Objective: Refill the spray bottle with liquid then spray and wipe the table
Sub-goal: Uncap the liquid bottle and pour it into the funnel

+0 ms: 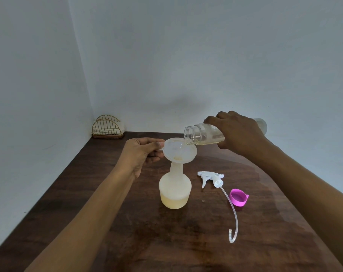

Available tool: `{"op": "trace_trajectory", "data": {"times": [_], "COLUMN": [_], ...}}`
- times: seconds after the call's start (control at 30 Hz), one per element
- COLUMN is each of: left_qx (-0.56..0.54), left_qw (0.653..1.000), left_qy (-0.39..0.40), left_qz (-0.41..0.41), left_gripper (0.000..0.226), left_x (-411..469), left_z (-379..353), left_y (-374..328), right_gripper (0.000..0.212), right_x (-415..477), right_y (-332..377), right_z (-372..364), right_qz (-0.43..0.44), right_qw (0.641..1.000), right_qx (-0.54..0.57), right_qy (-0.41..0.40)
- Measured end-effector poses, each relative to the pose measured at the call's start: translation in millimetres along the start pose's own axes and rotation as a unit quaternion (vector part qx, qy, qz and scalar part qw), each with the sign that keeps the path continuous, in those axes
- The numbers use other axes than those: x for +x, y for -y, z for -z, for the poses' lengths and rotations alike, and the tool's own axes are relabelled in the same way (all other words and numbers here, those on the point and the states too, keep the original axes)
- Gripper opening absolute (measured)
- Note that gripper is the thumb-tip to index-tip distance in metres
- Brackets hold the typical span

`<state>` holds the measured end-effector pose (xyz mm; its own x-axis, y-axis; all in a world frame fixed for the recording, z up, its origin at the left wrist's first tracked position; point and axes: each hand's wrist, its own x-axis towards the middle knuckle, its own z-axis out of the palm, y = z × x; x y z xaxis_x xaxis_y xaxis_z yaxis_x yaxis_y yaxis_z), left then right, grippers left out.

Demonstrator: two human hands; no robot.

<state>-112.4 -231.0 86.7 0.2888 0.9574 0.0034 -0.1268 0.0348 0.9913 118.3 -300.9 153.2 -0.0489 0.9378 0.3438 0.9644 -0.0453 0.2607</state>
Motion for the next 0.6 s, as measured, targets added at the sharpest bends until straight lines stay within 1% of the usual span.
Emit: {"op": "trace_trajectory", "data": {"times": [0.6], "left_qx": [-0.002], "left_qw": [1.0], "left_qy": [0.001], "left_qz": [0.003], "left_gripper": [0.006], "left_x": [0.0], "left_z": [-0.3], "left_y": [-0.1], "right_gripper": [0.062], "right_x": [2.6], "right_y": [3.3], "right_z": [3.8], "right_qz": [0.005], "right_qw": [1.0], "right_qx": [-0.011], "right_qy": [-0.001]}}
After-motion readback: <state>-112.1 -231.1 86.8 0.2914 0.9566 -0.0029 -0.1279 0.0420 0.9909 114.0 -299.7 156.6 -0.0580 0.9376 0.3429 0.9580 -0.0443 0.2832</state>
